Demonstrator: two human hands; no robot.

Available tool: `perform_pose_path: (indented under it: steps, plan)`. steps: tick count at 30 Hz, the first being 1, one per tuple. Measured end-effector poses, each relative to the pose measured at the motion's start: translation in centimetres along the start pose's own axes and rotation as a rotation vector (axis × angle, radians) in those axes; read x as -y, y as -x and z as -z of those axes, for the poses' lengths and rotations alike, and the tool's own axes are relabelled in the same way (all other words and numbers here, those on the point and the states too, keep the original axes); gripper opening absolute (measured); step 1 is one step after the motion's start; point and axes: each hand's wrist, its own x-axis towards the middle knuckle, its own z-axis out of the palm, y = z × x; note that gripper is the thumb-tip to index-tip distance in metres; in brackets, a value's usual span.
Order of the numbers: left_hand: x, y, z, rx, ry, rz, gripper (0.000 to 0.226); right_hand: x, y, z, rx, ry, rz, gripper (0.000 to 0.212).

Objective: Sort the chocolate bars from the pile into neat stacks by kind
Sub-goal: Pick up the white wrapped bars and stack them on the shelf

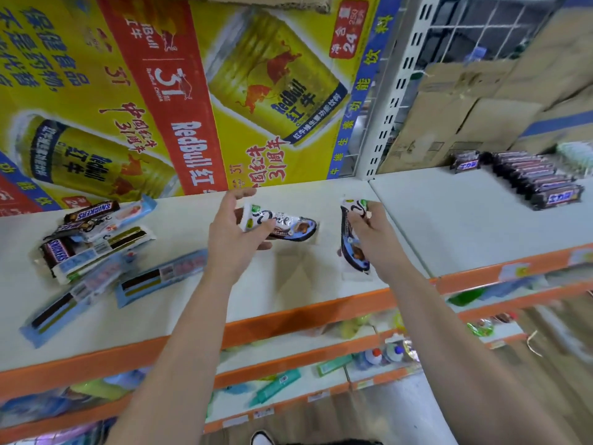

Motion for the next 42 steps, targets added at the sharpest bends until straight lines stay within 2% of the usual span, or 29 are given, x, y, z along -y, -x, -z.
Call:
perform_pose_path:
  steps: [3,6,8,10,12,13,15,16,19,21,22,26,34,36,42]
  plan:
    - [-0.1,0.2,-3.5,0.08,-0.013,0.001,0.037,-0.8,0.3,3.9,0.019,-0.149,-0.135,0.027]
    - [-0.4,0.5,-8.3,0.119,-0.024,0.016,0.025,-1.6,0.6,8.9,0.062,-0.13,-0.121,0.038]
    - [-0.7,0.9,-12.1,0.125,-0.031,0.017,0.018,-2.6,0.6,12.6,0.078,-0.104,-0.112,0.039]
    - [-1.0,1.4,-16.1,0.124,-0.049,0.004,0.015,-3.7,0.4,16.6,0.105,-0.018,-0.103,0.03]
    - [-1.3,1.8,-20.3,0.117,-0.087,-0.02,0.019,-4.7,0.3,20.6,0.108,0.065,-0.086,0.01]
    - [-1.5,2.0,-22.3,0.115,-0.105,-0.032,0.021,-5.2,0.3,22.5,0.085,0.083,-0.077,0.005]
    - [-1.6,2.1,-26.1,0.113,-0.132,-0.056,0.019,-6.4,0.0,26.3,0.025,0.118,-0.058,0.022]
    - [-1.6,2.2,-28.0,0.114,-0.134,-0.062,0.018,-6.8,-0.1,28.0,0.017,0.104,-0.049,0.022]
    - [-1.7,2.8,-33.5,0.116,-0.151,-0.087,0.015,-8.4,-0.4,32.8,0.01,0.058,-0.046,0.008]
    - [-1.9,3.1,-36.8,0.126,-0.223,-0.145,0.019,-9.6,-1.0,35.6,0.004,0.127,-0.033,0.03]
    - [-2.2,3.2,-38.4,0.132,-0.276,-0.183,0.02,-10.2,-1.3,37.0,-0.005,0.154,-0.037,0.031]
    - [-3.4,2.6,-44.6,0.154,-0.36,-0.266,0.017,-13.3,-3.8,42.2,-0.131,0.166,-0.116,0.013]
    - [-4.5,-0.7,-57.5,0.21,-0.37,-0.359,0.011,-17.6,-9.7,52.6,-0.254,0.243,-0.159,0.028]
    - [-4.9,-2.0,-60.3,0.194,-0.393,-0.373,0.012,-18.0,-11.4,55.1,-0.259,0.232,-0.157,0.025]
    - [-6.8,-4.7,-67.5,0.184,-0.446,-0.384,0.016,-19.8,-16.6,62.1,-0.253,0.433,-0.073,0.023]
